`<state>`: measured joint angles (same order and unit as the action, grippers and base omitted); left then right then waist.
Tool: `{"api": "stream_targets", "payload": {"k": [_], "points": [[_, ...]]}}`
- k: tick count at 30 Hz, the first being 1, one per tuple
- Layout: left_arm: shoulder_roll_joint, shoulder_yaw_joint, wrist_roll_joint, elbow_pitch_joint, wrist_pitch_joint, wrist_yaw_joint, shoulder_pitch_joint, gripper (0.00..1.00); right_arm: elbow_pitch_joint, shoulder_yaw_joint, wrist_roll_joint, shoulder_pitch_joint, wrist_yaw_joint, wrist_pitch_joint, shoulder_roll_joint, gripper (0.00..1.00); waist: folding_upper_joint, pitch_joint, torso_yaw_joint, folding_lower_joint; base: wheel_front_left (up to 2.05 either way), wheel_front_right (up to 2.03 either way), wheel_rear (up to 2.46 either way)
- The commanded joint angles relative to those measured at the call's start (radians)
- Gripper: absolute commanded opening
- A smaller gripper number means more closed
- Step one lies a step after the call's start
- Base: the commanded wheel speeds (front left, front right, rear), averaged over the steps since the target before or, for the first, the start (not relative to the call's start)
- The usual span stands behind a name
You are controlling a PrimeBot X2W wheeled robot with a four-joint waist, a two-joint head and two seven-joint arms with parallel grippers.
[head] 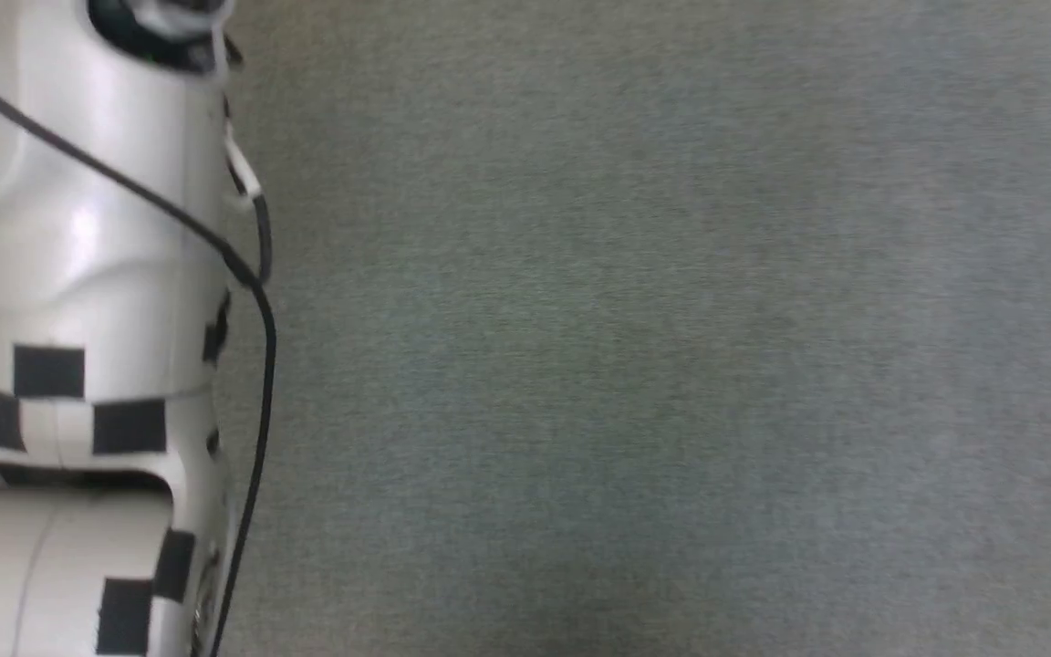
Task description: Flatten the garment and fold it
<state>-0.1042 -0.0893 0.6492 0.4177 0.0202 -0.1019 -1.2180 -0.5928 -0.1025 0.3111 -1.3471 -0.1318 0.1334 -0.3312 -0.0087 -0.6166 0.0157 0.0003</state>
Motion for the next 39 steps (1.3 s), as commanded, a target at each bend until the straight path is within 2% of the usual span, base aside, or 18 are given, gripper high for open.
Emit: {"api": "stream_targets", "payload": {"k": [1, 5, 9, 14, 15, 20, 24, 31, 34, 39], "points": [[0.0, 0.007, 0.019, -0.006, 0.011, 0.01, 0.029, 0.0, 0.025, -0.008, 0.035, 0.039, 0.001, -0.007, -0.019, 0.0, 0.0087, -0.012, 0.027, -0.0003, 0.0, 0.0, 0.0], [0.009, 0.029, 0.084, -0.042, 0.064, 0.009, 0.136, 0.0, 0.109, -0.012, 0.138, 0.17, 0.001, 0.009, -0.074, 0.0, 0.0087, 0.021, 0.031, -0.0003, 0.0, 0.0, 0.0], [0.009, 0.048, 0.135, -0.142, 0.111, 0.005, 0.28, 0.0, 0.214, 0.031, 0.215, 0.328, 0.001, 0.03, -0.119, 0.0, 0.0087, 0.055, 0.028, -0.0003, 0.0, 0.0, 0.0], [-0.001, 0.057, 0.148, -0.295, 0.126, -0.008, 0.512, 0.0, 0.34, 0.126, 0.274, 0.557, 0.001, 0.053, -0.118, 0.0, 0.0087, 0.122, 0.021, -0.0003, 0.0, 0.0, 0.0], [0.0, 0.059, 0.147, -0.343, 0.124, -0.023, 0.607, 0.0, 0.387, 0.163, 0.288, 0.642, 0.001, 0.062, -0.097, 0.0, 0.0087, 0.15, 0.014, -0.0003, 0.0, 0.0, 0.0], [0.026, 0.085, 0.183, -0.448, 0.088, -0.069, 0.87, 0.0, 0.509, 0.254, 0.296, 0.874, 0.001, 0.079, -0.005, 0.0, 0.0087, 0.238, -0.005, -0.0003, 0.0, 0.0, 0.0], [0.03, 0.065, 0.16, -0.485, 0.05, -0.063, 1.015, 0.0, 0.57, 0.311, 0.301, 1.002, 0.001, 0.1, 0.069, 0.0, 0.0087, 0.287, -0.008, -0.0003, 0.0, 0.0, 0.0], [0.036, 0.036, 0.165, -0.493, 0.03, -0.052, 1.187, 0.0, 0.647, 0.394, 0.302, 1.184, 0.001, 0.14, 0.199, 0.0, 0.0087, 0.375, -0.006, -0.0003, 0.0, 0.0, 0.0], [0.031, 0.035, 0.163, -0.51, 0.025, -0.048, 1.241, 0.0, 0.675, 0.412, 0.309, 1.266, 0.001, 0.186, 0.234, 0.0, 0.0087, 0.408, -0.004, -0.0003, 0.0, 0.0, 0.0], [0.008, 0.044, 0.151, -0.545, 0.035, -0.067, 1.329, 0.0, 0.734, 0.452, 0.309, 1.382, 0.001, 0.231, 0.268, 0.0, 0.0087, 0.457, -0.012, -0.0003, 0.0, 0.0, 0.0]]}}
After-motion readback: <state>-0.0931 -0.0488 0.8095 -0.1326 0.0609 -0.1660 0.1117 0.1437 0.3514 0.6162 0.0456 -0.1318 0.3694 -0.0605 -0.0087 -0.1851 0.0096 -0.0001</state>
